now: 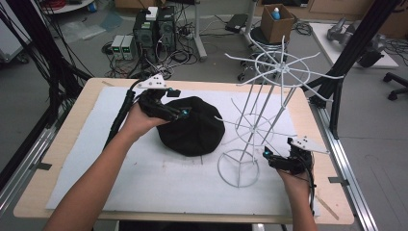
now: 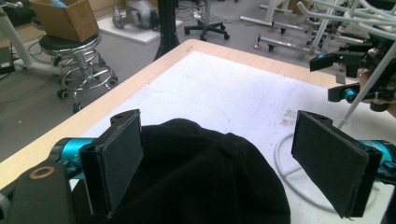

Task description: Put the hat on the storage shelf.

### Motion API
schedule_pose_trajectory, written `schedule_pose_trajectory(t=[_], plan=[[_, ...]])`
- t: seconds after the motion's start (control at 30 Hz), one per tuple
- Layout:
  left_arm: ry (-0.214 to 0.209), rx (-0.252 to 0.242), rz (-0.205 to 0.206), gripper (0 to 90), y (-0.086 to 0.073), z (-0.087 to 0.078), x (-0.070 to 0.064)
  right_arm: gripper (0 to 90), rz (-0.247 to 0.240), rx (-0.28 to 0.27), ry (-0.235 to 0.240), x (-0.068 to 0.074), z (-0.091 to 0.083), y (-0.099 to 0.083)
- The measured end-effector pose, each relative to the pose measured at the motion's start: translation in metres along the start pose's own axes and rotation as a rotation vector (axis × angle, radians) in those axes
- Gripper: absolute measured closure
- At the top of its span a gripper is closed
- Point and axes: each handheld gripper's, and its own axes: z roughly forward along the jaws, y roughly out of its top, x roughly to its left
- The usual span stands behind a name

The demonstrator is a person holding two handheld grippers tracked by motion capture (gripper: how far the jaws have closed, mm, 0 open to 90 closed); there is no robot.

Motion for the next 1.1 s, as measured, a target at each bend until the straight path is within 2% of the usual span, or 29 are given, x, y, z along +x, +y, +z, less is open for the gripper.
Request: schedule_pose_trajectory(t=[0.13, 0.27, 0.37, 0.47, 0.7, 0.83, 0.97, 1.03, 1.1], plan=[[-0.070, 0.013, -0.022, 17.8, -0.001, 0.016, 0.002, 0.8, -0.001, 0.000, -0.002, -0.001, -0.001, 0.000], [-0.085, 0.045, -0.038, 17.7, -0.008, 0.033, 0.007, 0.8, -0.001, 0.000, 0.003, 0.000, 0.000, 0.000], [-0.090, 0.057, -0.040, 17.7, -0.011, 0.042, 0.008, 0.8, -0.002, 0.001, 0.006, 0.000, 0.000, 0.000], [-0.114, 0.063, -0.047, 17.5, -0.013, 0.050, 0.009, 0.8, 0.001, 0.006, 0.003, 0.000, 0.000, 0.000], [-0.104, 0.123, -0.038, 17.7, -0.019, 0.067, 0.006, 0.8, 0.002, 0.008, 0.003, 0.000, 0.000, 0.000], [-0.087, 0.166, -0.012, 17.8, -0.024, 0.074, 0.006, 0.8, 0.001, 0.010, 0.003, -0.001, 0.000, 0.000], [-0.075, 0.193, -0.014, 18.5, -0.031, 0.081, 0.005, 0.8, -0.002, 0.011, 0.002, -0.001, 0.000, 0.000], [-0.071, 0.211, -0.006, 21.7, -0.034, 0.083, 0.005, 0.8, 0.000, 0.012, 0.001, -0.001, 0.000, 0.000], [-0.048, 0.223, 0.007, 24.8, -0.037, 0.084, 0.005, 0.8, 0.000, 0.013, 0.000, -0.001, 0.000, -0.001]])
